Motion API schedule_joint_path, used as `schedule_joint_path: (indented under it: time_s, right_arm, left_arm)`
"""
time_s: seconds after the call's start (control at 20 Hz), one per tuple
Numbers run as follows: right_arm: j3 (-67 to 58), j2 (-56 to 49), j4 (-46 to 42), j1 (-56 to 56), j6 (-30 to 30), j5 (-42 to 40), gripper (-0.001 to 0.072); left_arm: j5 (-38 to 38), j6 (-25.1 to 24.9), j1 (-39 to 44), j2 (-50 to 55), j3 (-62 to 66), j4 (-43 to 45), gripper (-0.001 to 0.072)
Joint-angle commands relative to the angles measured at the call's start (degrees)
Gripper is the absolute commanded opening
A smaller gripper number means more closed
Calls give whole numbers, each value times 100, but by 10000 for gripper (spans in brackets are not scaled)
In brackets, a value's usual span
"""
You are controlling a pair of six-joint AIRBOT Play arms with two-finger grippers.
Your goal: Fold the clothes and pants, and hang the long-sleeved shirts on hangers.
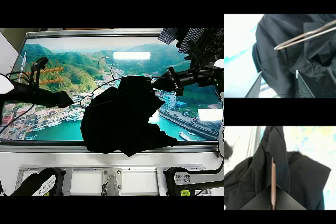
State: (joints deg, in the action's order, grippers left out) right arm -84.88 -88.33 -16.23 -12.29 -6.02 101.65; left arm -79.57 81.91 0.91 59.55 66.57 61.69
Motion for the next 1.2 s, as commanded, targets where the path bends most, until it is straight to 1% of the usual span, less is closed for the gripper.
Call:
schedule_joint_path:
  time_s: [0.0,0.1,0.2,0.25,0.35,0.5,0.75,0.8,0.85,0.9,1.15]
  right_arm:
    - [-4,52,269,0,-2,-136,3]
    - [-4,55,284,0,-2,-136,3]
    - [-4,66,304,0,-2,-136,4]
    - [-4,72,304,0,-2,-136,4]
    - [-4,81,304,0,-2,-136,3]
    - [-4,94,304,0,-2,-136,3]
    - [-4,107,304,0,-2,-133,3]
    - [-4,107,306,0,-4,-131,3]
    - [-4,114,304,0,-7,-129,3]
    - [-4,138,304,0,-55,-133,3]
    - [-4,352,332,2,-291,-129,2]
  left_arm:
    - [911,1005,385,-437,-997,15,447]
    - [1449,1399,907,-463,-1296,20,448]
    - [1958,1683,1394,-417,-1386,33,447]
    - [2092,1794,1585,-339,-1384,33,447]
    - [2159,1917,1832,-133,-1384,33,447]
    - [2153,1958,2070,221,-1384,31,447]
    - [2168,2017,2208,540,-1384,28,445]
    - [2146,2011,2208,570,-1384,31,269]
    - [2124,1993,2203,568,-1384,33,39]
    - [2131,1923,2151,520,-1381,31,8]
    - [1864,1897,1287,2,-1381,33,8]
